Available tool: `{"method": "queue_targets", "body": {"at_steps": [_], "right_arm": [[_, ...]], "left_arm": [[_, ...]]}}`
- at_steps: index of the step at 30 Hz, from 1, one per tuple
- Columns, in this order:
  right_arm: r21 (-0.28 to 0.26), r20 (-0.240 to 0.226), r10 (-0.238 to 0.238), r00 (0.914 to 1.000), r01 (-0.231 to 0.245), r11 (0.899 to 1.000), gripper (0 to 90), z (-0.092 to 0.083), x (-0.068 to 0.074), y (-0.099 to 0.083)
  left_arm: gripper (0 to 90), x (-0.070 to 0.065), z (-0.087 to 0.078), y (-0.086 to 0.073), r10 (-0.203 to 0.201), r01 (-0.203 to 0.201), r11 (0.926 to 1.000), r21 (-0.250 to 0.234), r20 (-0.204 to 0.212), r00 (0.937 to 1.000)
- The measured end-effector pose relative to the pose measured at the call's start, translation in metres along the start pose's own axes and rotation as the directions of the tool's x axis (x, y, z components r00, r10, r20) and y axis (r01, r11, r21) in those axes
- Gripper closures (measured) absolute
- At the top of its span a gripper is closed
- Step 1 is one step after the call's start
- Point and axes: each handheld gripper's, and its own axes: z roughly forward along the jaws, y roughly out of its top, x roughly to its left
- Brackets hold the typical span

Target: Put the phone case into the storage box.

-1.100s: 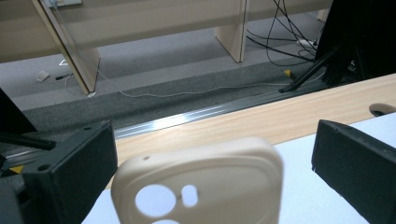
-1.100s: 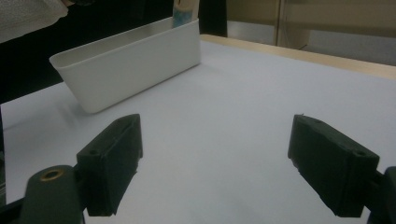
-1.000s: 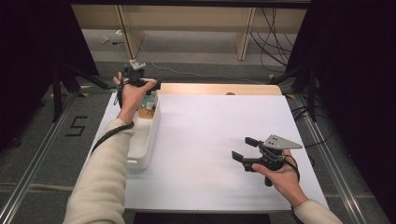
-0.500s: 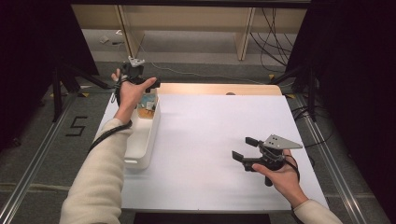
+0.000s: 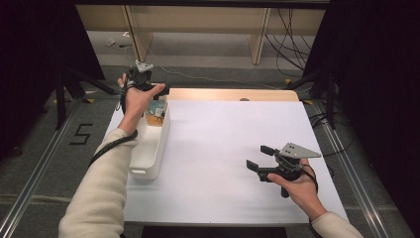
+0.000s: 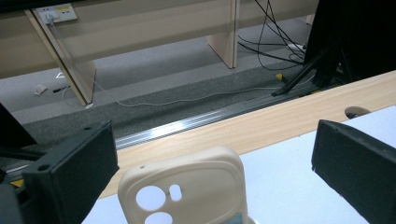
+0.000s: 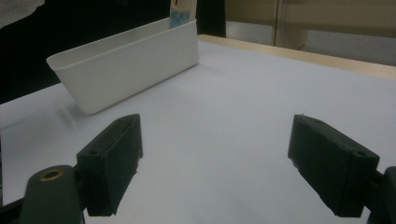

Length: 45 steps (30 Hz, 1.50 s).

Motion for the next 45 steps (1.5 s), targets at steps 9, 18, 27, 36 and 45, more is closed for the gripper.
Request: {"method": "queue_targets", "body": {"at_steps": [9, 18, 27, 36, 45], "right_arm": [[-0.002, 0.001, -0.002, 1.0000, 0.002, 1.000, 18.7, 0.000, 0.000, 0.000], [-0.001, 0.003, -0.001, 1.0000, 0.001, 1.000, 18.6, 0.000, 0.000, 0.000], [-0.002, 0.002, -0.001, 1.0000, 0.001, 1.000, 18.6, 0.000, 0.000, 0.000], [-0.003, 0.003, -0.001, 1.0000, 0.001, 1.000, 18.7, 0.000, 0.000, 0.001], [-0.002, 0.003, -0.002, 1.0000, 0.002, 1.000, 18.7, 0.000, 0.000, 0.001]], "left_arm": [[0.0, 0.000, -0.011, -0.004, 0.004, -0.005, 0.9999, 0.016, 0.020, 0.9998], [0.0, 0.000, -0.022, -0.005, 0.006, -0.007, 0.9999, 0.008, 0.046, 0.9989], [0.0, -0.005, -0.035, -0.006, 0.004, -0.005, 1.0000, 0.005, 0.059, 0.9982], [0.0, -0.006, -0.044, -0.009, 0.014, -0.013, 0.9999, -0.010, 0.086, 0.9962], [0.0, -0.008, -0.051, -0.012, 0.030, -0.028, 0.9995, -0.018, 0.104, 0.9941]]}}
